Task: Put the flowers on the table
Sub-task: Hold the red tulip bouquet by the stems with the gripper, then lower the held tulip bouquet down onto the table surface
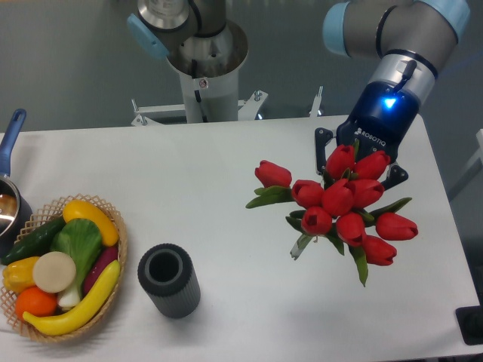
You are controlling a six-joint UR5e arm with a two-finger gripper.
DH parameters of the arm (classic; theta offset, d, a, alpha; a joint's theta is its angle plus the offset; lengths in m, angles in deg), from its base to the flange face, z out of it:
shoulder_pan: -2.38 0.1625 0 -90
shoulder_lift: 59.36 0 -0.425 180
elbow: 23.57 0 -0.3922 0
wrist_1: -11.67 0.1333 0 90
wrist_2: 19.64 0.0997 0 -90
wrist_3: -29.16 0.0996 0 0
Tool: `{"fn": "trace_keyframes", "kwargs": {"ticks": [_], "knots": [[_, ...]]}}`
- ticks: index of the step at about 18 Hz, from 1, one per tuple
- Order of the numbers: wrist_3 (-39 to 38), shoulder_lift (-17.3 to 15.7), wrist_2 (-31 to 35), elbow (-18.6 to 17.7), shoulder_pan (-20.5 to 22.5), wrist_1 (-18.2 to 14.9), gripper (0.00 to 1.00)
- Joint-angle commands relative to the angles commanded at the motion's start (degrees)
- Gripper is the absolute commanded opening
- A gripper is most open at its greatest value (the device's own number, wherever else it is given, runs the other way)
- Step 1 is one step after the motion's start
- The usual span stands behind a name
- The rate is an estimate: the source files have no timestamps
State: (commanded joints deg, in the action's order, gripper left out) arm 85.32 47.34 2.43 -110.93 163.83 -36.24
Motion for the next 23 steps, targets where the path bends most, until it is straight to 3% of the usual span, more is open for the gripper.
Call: {"fn": "trace_keyframes", "kwargs": {"ticks": [10, 13, 18, 23], "knots": [[0.4, -0.4, 0.2, -1.4, 0.8, 0.2, 0.25], [0.4, -2.1, 0.8, -2.3, 0.5, 0.0, 0.25], [0.7, -3.7, 13.0, -3.3, -0.1, 0.1, 0.25], [3.3, -6.0, 22.3, -6.6, -0.3, -0.1, 0.25]]}}
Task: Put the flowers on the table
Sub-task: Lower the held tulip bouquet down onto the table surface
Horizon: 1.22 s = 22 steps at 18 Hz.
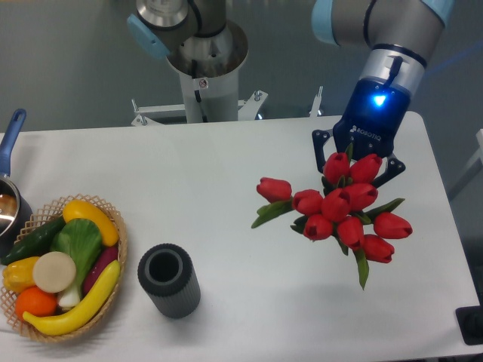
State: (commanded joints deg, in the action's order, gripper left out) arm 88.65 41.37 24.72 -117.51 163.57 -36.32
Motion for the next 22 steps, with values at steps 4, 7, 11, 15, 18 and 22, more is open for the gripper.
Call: {"fn": "trace_keyframes", "kwargs": {"ticks": [4, 7, 11, 15, 18, 22], "knots": [[3.0, -1.1, 7.7, -2.6, -1.3, -0.1, 0.25], [4.0, -0.9, 15.9, -3.2, -3.5, -0.3, 0.25], [6.8, 1.7, 30.9, -3.2, -8.3, -0.7, 0.25], [9.1, 5.9, 41.7, -2.6, -11.5, -2.0, 0.25], [9.9, 9.5, 48.8, -2.3, -13.4, -2.2, 0.25], [10.1, 13.4, 52.8, -1.8, -15.1, -2.0, 0.25]]}}
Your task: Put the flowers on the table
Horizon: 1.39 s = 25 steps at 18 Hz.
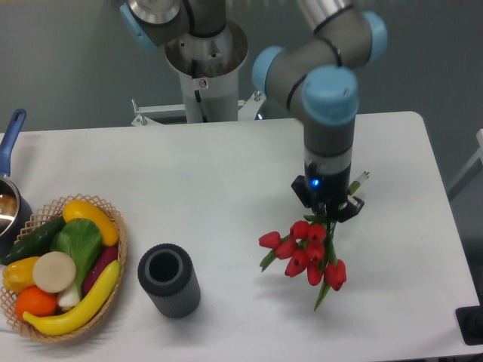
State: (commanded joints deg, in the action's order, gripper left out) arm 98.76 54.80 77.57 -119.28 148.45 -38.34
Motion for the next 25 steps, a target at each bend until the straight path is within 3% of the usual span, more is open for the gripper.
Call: {"fn": "trace_keyframes", "kwargs": {"ticks": [4, 7, 8, 11, 13, 17, 19, 21, 25], "knots": [[-0.1, 2.9, 0.0, 0.3, -0.2, 0.0, 0.25], [0.0, 3.0, -0.2, 0.2, -0.2, -0.4, 0.27], [0.0, 3.0, -0.4, 0.3, -0.2, -0.4, 0.42], [0.2, 2.3, -0.6, 1.6, -0.2, -0.5, 1.0], [0.2, 1.7, -0.8, 1.9, -1.3, -0.4, 1.0], [0.2, -3.5, -3.7, 4.1, -0.2, -0.9, 1.0], [0.2, -5.2, -3.9, 5.4, 0.3, -3.9, 1.0], [1.1, -7.0, -4.0, 8.2, 2.4, -10.9, 1.0], [12.4, -8.1, -6.1, 14.4, 7.5, -24.3, 1.0]]}}
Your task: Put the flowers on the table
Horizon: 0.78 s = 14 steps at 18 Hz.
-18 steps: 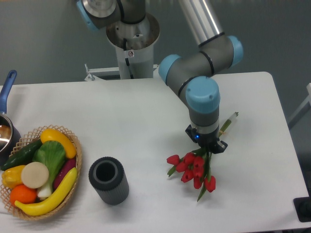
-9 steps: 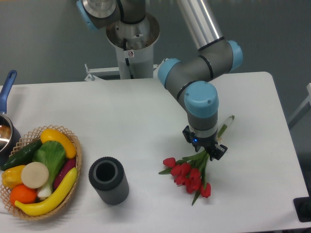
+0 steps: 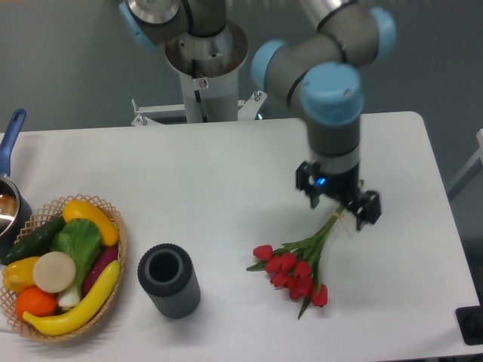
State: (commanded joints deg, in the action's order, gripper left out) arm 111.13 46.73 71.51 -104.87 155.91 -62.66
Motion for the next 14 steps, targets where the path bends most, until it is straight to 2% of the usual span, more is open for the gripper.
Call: {"fn": "trace_keyframes", "kwargs": {"ticks": [4, 7, 10, 14], "knots": [[9.1, -3.0, -5.4, 0.3, 6.7, -4.3, 1.0], [21.2, -5.0, -6.6, 0.0, 12.5, -8.4, 1.0], [27.4, -6.1, -7.8, -0.2, 15.6, -10.1, 1.0], [30.7, -6.7, -10.1, -0.3, 18.2, -11.2, 1.0]]}}
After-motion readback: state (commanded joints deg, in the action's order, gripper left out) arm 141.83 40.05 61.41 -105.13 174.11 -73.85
